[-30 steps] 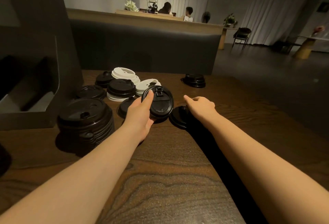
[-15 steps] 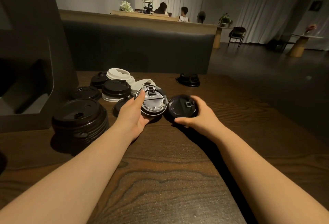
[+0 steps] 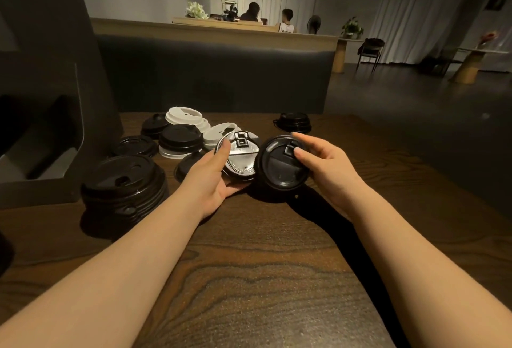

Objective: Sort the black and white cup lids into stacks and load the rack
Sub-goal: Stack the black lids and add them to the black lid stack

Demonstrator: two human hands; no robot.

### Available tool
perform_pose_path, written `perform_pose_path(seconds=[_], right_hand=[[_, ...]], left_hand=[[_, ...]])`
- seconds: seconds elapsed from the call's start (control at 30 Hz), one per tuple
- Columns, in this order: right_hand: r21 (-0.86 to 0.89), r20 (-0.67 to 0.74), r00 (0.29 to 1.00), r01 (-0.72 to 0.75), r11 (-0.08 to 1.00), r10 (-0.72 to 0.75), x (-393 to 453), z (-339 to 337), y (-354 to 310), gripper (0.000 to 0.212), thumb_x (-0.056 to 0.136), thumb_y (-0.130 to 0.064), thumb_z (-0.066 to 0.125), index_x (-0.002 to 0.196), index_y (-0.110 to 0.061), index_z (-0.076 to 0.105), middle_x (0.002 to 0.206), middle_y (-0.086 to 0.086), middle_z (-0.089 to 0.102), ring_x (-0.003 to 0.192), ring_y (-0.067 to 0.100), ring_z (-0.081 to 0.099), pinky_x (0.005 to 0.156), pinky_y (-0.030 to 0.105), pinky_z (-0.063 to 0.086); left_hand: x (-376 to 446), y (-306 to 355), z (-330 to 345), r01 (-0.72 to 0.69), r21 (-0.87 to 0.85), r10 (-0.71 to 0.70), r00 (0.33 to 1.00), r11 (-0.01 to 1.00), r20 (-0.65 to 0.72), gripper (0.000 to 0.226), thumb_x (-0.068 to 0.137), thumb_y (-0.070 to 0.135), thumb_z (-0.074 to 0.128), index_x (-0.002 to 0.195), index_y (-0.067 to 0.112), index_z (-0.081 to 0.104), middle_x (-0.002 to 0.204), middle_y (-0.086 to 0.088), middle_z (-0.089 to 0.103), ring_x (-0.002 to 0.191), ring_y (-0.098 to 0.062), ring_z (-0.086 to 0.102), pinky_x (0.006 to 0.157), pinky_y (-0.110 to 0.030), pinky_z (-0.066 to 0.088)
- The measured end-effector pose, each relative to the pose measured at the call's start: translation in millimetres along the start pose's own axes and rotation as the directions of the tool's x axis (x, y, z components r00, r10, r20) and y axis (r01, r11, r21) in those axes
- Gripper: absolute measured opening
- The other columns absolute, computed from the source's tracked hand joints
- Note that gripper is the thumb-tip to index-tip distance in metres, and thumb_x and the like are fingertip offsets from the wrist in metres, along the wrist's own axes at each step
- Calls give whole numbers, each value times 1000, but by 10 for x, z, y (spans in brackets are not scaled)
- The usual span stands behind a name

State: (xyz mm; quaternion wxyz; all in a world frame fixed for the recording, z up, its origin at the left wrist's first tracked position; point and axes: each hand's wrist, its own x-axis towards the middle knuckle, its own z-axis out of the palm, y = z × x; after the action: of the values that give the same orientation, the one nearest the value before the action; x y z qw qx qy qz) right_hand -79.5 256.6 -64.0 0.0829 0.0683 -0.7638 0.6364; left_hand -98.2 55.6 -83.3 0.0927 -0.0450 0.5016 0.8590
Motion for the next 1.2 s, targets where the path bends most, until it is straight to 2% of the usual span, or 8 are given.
perform_pose_path(seconds=[0.27,0.4,0.6,0.73,0.9,1.0,1.1,1.2], right_hand=[[-99,117,993,40,994,-29,-70,192,-5,40,94,-13,57,131,-28,54,126,-10,59,116,2,55,93,15,46],[-140,71,995,73,988,-63,-65,243,4,38,95,-14,55,131,-27,54,125,-11,59,116,2,53,96,20,44],[-224,71,994,102,969,-88,-58,257,13,38,95,-19,55,132,-30,52,109,-27,52,96,-18,48,72,-4,40],[-256,66,994,107,961,-93,-57,273,9,39,95,-21,55,133,-30,52,118,-20,53,98,-15,48,72,-2,40],[-322,67,992,123,939,-107,-65,275,13,41,95,-24,55,136,-30,50,132,-9,52,119,3,45,93,14,36],[-358,71,988,155,921,-138,-83,293,18,44,94,-26,57,137,-30,48,126,-12,51,115,-1,43,87,6,33],[-354,81,983,182,917,-164,-89,307,30,46,94,-27,57,138,-31,46,124,-15,49,120,1,43,94,13,35],[-408,114,971,237,881,-209,-94,315,18,45,96,-26,54,140,-31,44,121,-23,44,117,-6,39,89,3,31]], left_hand=[[-33,-19,49,37,149,-48,996,988,71,44,97,46,41,133,22,51,125,-7,64,115,-26,61,98,-51,48],[-54,-30,34,91,143,-109,986,986,126,40,100,43,35,128,22,55,122,-9,66,112,-29,62,91,-52,51],[-109,-12,40,74,147,-98,982,986,161,35,103,35,35,121,19,59,112,-9,70,106,-28,65,82,-48,54],[-120,-13,35,77,132,-99,980,988,170,34,103,35,34,112,20,63,101,-6,74,101,-26,66,82,-46,54],[-130,-14,53,78,118,-97,981,990,167,35,103,35,32,107,20,64,94,-4,75,100,-26,66,82,-46,53],[-138,-6,58,85,107,-102,981,991,167,34,103,34,33,108,19,63,97,-6,75,101,-26,66,84,-46,52],[-157,-1,53,93,103,-110,978,990,177,34,103,33,34,110,18,63,105,-8,73,104,-27,66,90,-47,51],[-160,4,41,105,108,-124,975,989,184,34,103,32,35,115,18,63,113,-11,70,109,-29,64,96,-49,48]])
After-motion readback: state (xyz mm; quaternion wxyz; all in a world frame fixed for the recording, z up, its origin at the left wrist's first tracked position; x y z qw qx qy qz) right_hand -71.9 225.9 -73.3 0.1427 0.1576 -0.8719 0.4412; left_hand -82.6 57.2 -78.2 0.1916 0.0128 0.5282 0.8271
